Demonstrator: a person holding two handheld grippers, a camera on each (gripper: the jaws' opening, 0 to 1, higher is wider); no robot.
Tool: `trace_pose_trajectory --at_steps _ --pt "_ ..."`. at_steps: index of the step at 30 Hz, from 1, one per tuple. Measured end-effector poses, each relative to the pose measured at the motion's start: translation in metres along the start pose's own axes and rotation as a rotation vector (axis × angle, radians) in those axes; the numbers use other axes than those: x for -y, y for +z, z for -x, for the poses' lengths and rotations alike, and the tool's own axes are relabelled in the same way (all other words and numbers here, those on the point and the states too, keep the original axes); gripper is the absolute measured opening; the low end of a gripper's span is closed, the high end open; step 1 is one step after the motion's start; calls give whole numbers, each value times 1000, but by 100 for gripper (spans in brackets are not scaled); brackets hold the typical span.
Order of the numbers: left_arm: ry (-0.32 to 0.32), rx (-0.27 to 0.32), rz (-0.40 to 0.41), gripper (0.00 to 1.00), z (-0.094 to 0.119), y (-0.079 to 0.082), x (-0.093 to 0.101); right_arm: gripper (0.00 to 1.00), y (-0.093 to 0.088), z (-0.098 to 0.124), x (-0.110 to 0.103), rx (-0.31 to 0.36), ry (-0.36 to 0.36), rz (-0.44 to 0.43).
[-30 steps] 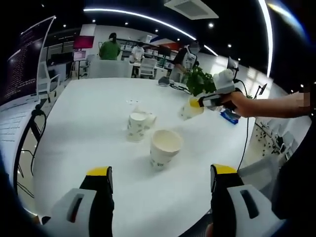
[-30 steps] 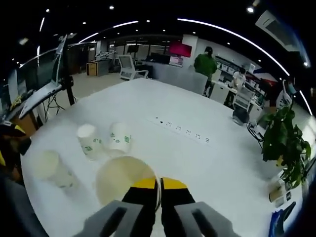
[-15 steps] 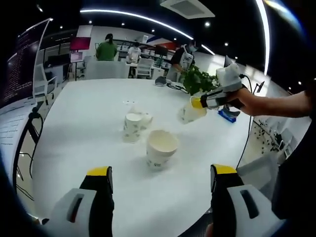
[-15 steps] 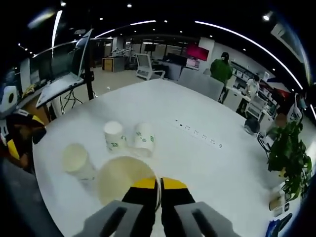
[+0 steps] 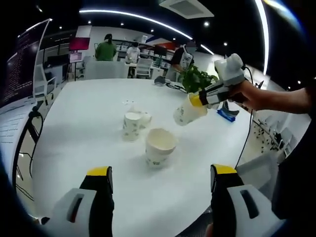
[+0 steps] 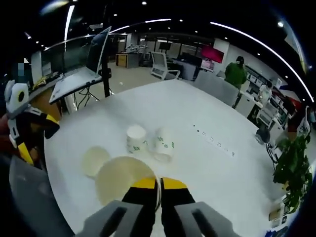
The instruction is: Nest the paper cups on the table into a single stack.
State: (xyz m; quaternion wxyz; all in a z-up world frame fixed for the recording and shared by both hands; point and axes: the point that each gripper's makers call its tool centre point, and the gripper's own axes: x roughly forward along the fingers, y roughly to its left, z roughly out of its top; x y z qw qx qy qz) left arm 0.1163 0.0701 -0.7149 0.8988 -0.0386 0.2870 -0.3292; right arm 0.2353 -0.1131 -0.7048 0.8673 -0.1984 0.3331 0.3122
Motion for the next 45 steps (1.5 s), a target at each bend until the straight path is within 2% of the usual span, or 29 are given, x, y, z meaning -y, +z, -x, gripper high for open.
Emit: trace_pose_trajectory --at_steps 7,13,25,33,45 --pt "5 7 7 80 2 0 -2 0 20 -6 -26 3 56 41" --pt "9 7 12 80 5 -2 -3 0 31 -5 -38 6 95 63" --pt "15 13 21 80 7 -3 -6 0 42 -16 -64 -13 157 126" --pt "21 15 28 80 8 -4 -8 0 41 -26 -82 -50 199 158" --pt "34 21 41 80 13 -6 -15 0 33 -41 -89 -114 237 166"
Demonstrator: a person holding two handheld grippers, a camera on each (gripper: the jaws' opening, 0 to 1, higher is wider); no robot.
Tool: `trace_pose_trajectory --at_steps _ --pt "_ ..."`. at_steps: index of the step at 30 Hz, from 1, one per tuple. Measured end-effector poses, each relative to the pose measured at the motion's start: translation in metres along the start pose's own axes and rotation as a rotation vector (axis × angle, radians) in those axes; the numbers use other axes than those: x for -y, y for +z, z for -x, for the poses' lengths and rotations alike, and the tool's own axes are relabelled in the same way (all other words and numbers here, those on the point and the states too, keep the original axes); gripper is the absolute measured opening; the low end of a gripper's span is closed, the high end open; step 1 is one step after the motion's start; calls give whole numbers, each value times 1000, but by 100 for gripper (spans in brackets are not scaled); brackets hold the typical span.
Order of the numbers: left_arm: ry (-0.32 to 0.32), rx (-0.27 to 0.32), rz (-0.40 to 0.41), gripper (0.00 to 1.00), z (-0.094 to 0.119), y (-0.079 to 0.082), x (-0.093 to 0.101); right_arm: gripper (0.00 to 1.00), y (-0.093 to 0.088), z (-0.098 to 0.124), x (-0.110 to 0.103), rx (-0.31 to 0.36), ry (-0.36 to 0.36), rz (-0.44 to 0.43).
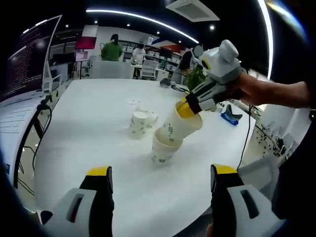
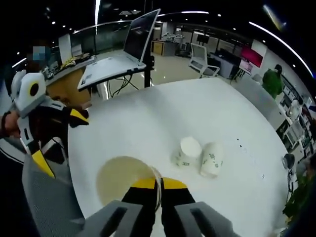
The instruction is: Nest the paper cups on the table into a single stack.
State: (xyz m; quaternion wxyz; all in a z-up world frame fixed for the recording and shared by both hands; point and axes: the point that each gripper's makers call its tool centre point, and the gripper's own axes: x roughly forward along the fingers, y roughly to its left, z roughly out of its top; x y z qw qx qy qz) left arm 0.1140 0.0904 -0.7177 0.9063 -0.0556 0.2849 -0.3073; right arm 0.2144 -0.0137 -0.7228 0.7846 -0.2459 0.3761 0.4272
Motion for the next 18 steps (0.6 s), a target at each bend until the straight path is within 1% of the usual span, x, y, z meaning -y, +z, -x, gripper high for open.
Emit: trace_pose_trajectory --at_steps 6,12,14,18 --pt "5 2 7 80 2 0 -1 0 -5 -8 -5 -37 16 4" --pt "12 3 13 80 3 -2 -3 0 -11 -24 -7 -83 35 3" --pt "14 5 17 80 4 -2 -5 0 -13 -25 -7 -94 34 6" --pt "19 6 21 80 6 -3 -6 2 -16 -31 -8 -111 39 8"
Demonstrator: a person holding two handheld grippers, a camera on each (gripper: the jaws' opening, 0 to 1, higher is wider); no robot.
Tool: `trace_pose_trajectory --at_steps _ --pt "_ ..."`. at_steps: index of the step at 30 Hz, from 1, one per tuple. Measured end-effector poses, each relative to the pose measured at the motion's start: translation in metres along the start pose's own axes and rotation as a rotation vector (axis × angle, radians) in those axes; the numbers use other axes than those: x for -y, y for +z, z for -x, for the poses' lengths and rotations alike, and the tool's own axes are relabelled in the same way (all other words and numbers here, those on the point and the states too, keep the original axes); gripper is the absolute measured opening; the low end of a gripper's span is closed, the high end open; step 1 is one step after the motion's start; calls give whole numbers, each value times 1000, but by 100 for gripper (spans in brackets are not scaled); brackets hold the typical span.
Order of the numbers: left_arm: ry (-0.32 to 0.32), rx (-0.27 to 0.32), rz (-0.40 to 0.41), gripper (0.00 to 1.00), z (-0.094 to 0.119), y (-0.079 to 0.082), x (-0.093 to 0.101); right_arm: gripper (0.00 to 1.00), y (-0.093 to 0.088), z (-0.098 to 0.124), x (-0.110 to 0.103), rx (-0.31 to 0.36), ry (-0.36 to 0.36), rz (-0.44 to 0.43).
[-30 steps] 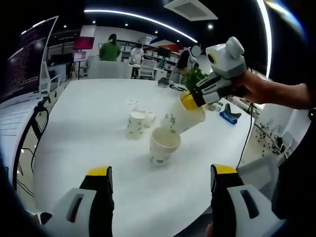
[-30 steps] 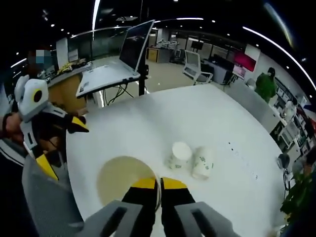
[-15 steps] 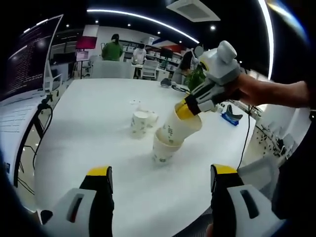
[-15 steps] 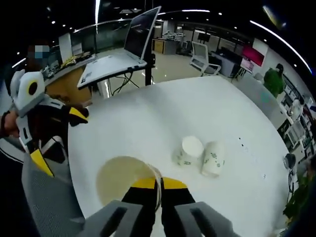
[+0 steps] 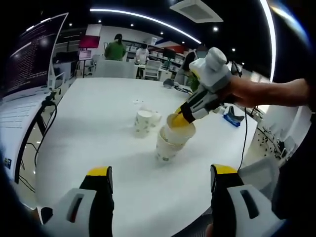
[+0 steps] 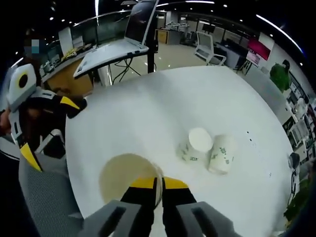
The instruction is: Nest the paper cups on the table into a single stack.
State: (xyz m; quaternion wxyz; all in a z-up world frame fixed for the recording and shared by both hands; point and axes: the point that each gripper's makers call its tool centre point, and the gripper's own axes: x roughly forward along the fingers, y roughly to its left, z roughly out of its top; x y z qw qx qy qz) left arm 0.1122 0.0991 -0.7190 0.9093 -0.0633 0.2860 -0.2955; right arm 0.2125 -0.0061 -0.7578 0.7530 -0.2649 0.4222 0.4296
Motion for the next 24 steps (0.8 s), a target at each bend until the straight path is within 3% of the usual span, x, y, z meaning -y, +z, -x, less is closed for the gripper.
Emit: trace_pose_trajectory --at_steps 7,12,19,24 --pt "5 4 8 80 1 -1 -4 8 1 -8 3 -9 2 1" --pt "5 3 13 80 0 -3 -5 17 4 0 6 14 -1 -33" --pt "-3 -2 15 80 -2 -5 -3 34 15 17 18 96 -12 -72" --pt "-7 -3 14 80 -3 -5 -2 40 28 25 39 174 -58 -107"
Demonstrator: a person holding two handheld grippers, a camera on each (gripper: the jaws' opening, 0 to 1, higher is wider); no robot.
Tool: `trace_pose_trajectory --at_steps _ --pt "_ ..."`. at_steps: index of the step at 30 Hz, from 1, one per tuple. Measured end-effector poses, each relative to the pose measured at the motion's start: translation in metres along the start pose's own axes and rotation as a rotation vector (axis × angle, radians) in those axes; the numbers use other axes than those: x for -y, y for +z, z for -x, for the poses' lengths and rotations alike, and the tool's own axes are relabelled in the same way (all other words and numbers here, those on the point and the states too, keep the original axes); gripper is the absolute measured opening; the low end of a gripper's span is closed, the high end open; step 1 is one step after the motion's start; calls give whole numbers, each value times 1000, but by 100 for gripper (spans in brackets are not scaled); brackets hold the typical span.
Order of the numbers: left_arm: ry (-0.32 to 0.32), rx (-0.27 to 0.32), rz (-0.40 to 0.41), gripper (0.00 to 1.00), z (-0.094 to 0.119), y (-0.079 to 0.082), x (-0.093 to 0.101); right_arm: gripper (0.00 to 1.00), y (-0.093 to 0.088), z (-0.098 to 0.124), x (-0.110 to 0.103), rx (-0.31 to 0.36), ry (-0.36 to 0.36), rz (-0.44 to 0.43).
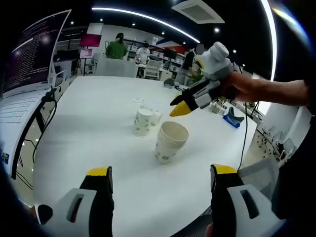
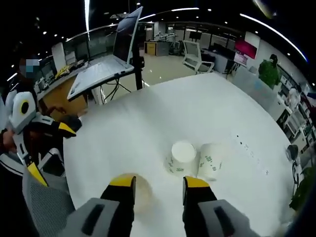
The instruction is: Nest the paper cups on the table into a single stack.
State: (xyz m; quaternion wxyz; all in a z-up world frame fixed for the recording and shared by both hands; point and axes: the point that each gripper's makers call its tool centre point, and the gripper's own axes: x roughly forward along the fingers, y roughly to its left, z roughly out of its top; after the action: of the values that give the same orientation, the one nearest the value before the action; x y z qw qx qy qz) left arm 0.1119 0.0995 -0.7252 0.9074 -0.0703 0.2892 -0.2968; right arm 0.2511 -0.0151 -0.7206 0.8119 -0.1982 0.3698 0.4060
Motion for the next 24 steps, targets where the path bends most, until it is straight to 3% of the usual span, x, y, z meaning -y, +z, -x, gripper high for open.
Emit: trace_pose_trajectory --at_steps 4,9,14,21,24 --pt "-3 -4 -4 80 0 0 2 48 7 -9 13 18 -27 -17" --pt "-2 -3 -7 80 2 3 2 50 9 -25 21 14 -38 -52" --pt "4 1 -5 80 4 5 -1 50 12 -61 29 12 -39 -125" --pt "26 3 8 80 11 3 -8 50 13 -83 31 -3 -44 -148" --pt "34 4 13 80 15 2 -10 49 11 -86 32 -12 -67 -95"
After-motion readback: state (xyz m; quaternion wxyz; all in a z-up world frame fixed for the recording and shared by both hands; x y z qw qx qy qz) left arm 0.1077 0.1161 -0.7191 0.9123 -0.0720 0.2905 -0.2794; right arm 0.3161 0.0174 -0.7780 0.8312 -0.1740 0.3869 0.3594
